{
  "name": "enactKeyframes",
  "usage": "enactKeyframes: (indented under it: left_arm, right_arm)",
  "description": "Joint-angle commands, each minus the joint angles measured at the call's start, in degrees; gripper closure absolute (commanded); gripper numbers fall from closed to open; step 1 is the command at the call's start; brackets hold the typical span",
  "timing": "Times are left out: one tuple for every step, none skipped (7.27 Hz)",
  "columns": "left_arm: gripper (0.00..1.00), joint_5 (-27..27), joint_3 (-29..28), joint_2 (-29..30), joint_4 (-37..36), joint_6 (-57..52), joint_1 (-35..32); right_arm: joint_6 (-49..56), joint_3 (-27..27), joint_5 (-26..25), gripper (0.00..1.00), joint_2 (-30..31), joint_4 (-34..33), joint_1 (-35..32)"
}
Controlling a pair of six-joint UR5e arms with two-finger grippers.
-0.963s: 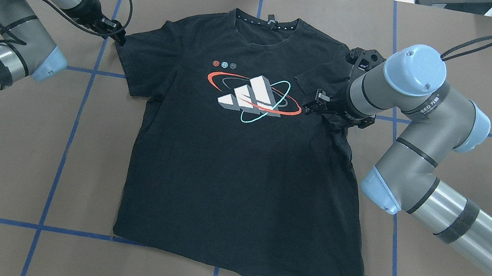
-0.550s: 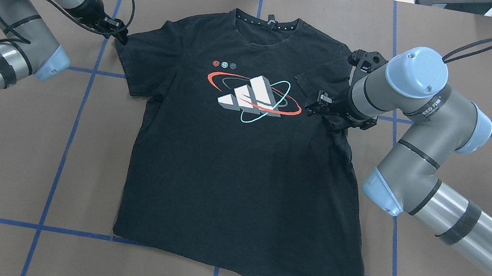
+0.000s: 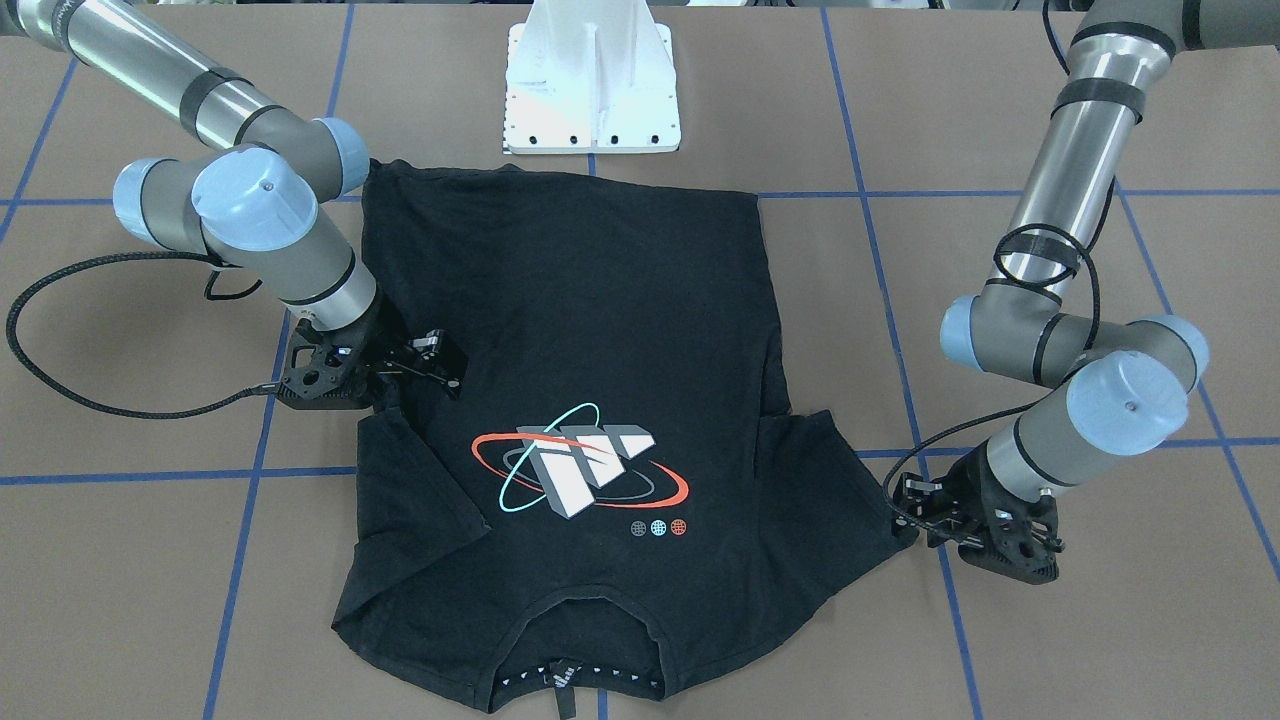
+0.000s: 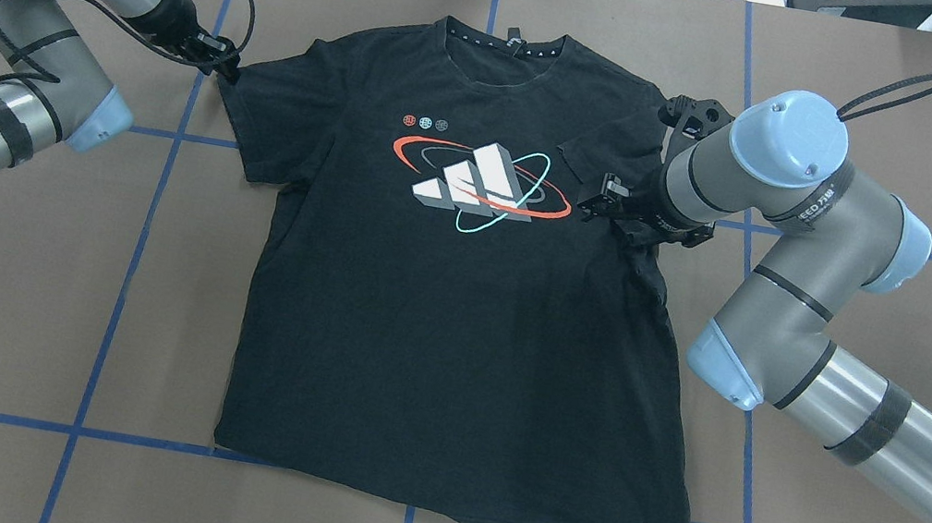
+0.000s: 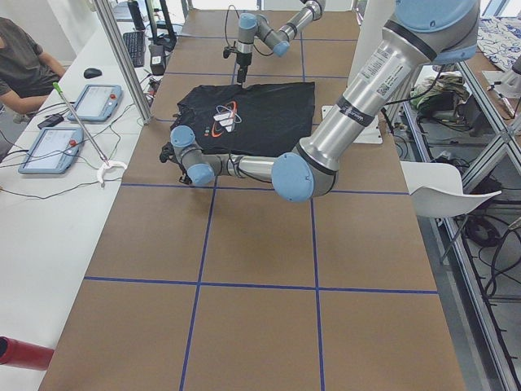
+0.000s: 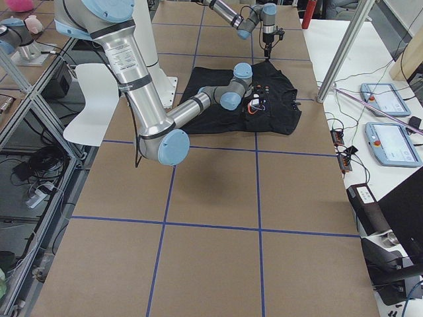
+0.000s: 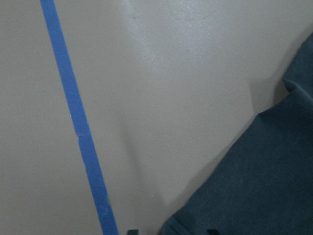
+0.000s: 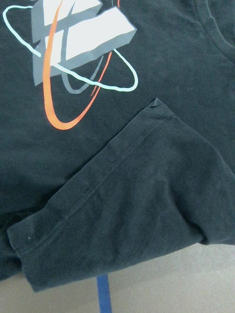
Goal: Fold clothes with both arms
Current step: 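Position the left gripper at the sleeve nearest it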
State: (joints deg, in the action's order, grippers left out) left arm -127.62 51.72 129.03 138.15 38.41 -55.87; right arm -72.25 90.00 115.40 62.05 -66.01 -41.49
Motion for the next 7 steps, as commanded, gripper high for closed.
enactKeyframes:
  left_arm:
    - [0.56,0.00,-0.04,0.08,0.01,0.00,0.14]
    - [0.58,0.00,-0.04,0.08,0.01,-0.08,0.14]
    - [0.59,-0.09,-0.04,0.08,0.01,0.00,0.14]
    - [0.73,0.00,-0.04,0.08,0.01,0.00,0.14]
    - [0.88,0.00,-0.04,-0.01,0.01,0.00,0.23]
    - [1.00,0.00,-0.04,-0.01,-0.07,0.00,0.14]
    - [1.00,-0.26,0.92,0.25,0.01,1.31,0.06]
  right_arm:
    - [0.09,0.00,0.09,0.00,0.00,0.00,0.00]
    - [0.09,0.00,0.26,0.00,-0.09,0.00,0.00]
    - [0.00,0.00,0.35,0.00,0.00,0.00,0.00]
    - [0.00,0.08,0.53,0.00,-0.09,0.00,0.00]
    - [0.00,0.09,0.53,0.00,0.00,0.00,0.00]
    - [0.00,0.26,0.53,0.00,-0.09,0.00,0.00]
    - [0.00,0.43,0.53,0.00,0.00,0.00,0.00]
